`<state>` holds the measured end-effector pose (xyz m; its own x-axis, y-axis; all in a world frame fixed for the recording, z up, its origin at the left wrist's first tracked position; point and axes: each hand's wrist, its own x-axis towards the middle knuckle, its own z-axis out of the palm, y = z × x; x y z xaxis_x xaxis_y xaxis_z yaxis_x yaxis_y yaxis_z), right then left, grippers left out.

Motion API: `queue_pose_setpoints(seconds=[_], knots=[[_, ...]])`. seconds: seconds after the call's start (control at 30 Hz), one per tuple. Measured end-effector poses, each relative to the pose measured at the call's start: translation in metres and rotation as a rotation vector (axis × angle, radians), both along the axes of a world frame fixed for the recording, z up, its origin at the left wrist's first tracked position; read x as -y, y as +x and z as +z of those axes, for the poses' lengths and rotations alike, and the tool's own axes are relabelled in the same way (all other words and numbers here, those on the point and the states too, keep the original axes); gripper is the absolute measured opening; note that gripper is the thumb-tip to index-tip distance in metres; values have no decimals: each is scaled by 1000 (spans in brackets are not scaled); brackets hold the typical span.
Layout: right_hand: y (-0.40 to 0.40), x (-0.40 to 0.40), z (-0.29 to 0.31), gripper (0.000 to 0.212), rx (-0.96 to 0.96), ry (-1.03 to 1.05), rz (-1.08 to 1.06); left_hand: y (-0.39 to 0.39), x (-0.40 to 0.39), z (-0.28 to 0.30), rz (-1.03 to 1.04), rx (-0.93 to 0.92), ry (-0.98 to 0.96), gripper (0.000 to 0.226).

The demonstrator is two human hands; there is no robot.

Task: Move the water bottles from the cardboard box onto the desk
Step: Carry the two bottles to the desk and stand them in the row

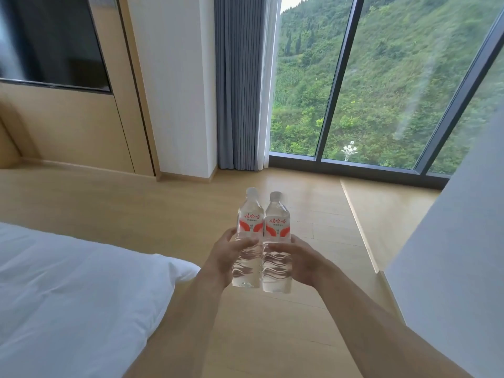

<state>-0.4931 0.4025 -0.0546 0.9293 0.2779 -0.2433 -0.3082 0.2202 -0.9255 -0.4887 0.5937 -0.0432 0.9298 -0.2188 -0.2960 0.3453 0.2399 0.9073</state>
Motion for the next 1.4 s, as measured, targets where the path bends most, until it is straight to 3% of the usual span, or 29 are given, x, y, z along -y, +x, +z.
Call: queue_pose_setpoints(seconds=[0.1,0.23,0.67,0.87,1.13,1.4], knots=[[54,-15,4,49,-35,-11,7,53,-17,1,20,-16,-10,64],[114,-42,8,60,-22,7,30,112,-42,2,29,-28,15,56],[292,-88,-11,59,-66,38,148,266,-84,-19,168,-53,-17,84],[404,-91,-19,61,-69,26,260,364,-85,-32,279,-85,39,64],[568,-82,-10,63,-119,-148,346,498,-75,-12,357,-141,107,78],[685,-106,-6,56,-147,-171,420,597,-89,-10,480,-169,106,50]])
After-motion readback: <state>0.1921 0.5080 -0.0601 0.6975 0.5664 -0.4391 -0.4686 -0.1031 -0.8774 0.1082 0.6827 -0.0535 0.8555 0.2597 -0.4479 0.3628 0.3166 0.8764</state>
